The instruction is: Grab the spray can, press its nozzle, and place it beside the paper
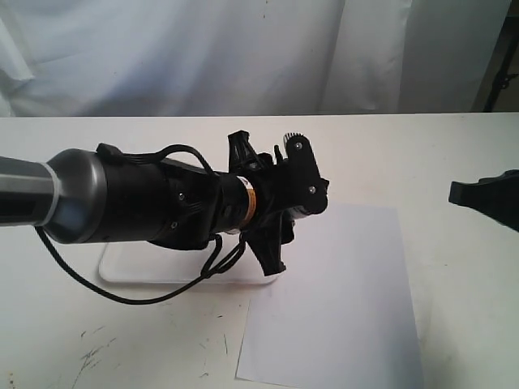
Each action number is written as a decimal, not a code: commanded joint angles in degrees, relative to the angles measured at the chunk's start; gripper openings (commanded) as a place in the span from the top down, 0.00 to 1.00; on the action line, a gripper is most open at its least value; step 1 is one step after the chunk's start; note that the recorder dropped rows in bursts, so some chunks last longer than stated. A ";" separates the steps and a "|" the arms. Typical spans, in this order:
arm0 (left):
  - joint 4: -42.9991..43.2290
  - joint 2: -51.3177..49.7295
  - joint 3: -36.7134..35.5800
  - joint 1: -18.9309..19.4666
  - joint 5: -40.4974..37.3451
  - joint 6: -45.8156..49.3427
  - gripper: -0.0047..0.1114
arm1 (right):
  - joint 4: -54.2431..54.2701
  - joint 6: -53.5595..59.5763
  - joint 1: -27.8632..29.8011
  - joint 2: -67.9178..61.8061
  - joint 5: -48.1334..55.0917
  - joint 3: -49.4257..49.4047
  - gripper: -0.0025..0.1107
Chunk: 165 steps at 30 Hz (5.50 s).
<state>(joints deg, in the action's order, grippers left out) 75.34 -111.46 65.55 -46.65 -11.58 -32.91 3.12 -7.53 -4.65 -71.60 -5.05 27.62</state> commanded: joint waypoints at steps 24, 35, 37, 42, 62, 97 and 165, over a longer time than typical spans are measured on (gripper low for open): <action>-59.44 -0.91 12.11 -0.73 -15.32 64.94 0.96 | 0.59 0.27 -0.34 -0.05 -0.87 0.20 0.98; -76.76 -3.32 12.80 -1.97 -19.76 80.08 0.96 | 0.74 0.27 -0.34 -0.05 -0.87 0.20 0.98; -76.50 -3.32 12.80 -2.69 -19.85 80.08 0.96 | 0.74 0.27 -0.34 -0.05 -0.87 0.20 0.98; -77.11 -3.32 12.80 -3.89 -20.07 79.70 0.96 | 0.74 0.27 -0.34 -0.05 -1.77 0.20 0.98; -77.30 -6.59 15.55 -4.40 -21.74 79.87 0.96 | 2.48 -4.71 -1.32 0.05 2.41 4.42 0.98; -73.24 -10.56 30.43 -0.93 -40.10 74.91 0.96 | 57.93 44.30 19.76 -21.59 65.89 26.76 0.98; -71.79 -14.00 34.73 -0.67 -41.32 73.60 0.96 | 76.95 56.62 8.63 -34.73 68.18 21.89 0.98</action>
<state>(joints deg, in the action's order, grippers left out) 4.37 -126.19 99.54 -47.14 -54.82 41.35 80.02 48.21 4.60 -106.30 62.82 49.83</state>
